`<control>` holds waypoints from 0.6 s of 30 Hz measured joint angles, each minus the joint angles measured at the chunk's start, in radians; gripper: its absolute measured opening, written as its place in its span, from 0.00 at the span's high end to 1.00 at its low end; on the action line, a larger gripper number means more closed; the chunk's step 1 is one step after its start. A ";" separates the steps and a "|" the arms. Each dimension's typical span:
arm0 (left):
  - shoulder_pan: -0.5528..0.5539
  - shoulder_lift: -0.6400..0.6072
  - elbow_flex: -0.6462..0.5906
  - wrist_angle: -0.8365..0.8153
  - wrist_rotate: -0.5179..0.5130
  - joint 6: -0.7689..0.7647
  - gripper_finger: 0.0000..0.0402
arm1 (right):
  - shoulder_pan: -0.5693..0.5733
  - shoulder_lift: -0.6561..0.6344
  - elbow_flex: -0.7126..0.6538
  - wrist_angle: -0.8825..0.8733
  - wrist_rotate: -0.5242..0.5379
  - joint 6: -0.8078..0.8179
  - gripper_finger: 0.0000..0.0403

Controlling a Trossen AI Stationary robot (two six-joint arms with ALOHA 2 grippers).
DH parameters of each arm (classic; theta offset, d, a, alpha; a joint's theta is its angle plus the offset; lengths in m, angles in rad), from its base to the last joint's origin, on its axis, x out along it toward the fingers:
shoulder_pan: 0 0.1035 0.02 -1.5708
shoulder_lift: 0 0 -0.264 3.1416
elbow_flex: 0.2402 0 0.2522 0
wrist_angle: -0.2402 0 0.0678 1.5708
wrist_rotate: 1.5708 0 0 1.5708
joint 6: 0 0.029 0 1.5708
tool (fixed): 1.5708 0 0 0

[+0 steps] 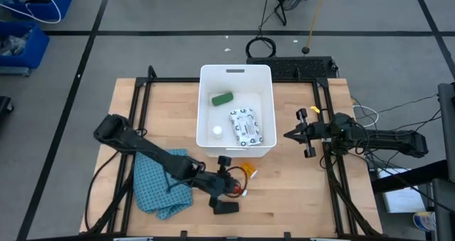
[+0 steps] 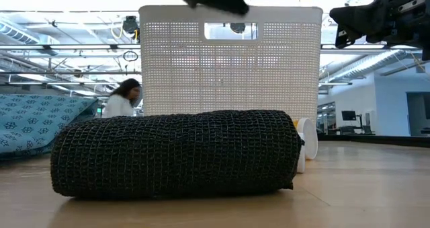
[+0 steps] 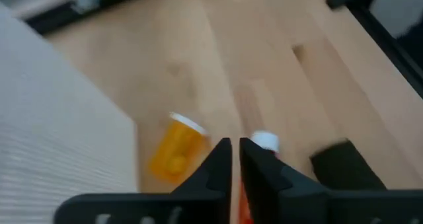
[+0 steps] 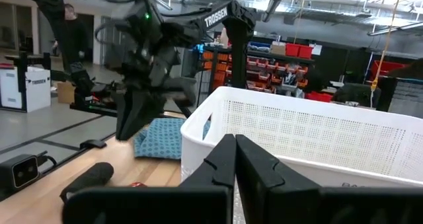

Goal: Pick & place medical supplies in basket/bin
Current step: Put the red pill bottle into the white bin

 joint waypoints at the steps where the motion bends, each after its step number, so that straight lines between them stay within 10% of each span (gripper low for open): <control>1: 0.004 0.008 0.000 -0.002 0.028 -0.006 0.88 | 0.000 0.000 0.000 -0.001 0.000 0.001 1.00; 18: 0.015 0.133 0.000 -0.060 0.114 -0.112 0.14 | 0.000 0.006 0.000 -0.025 -0.003 0.005 1.00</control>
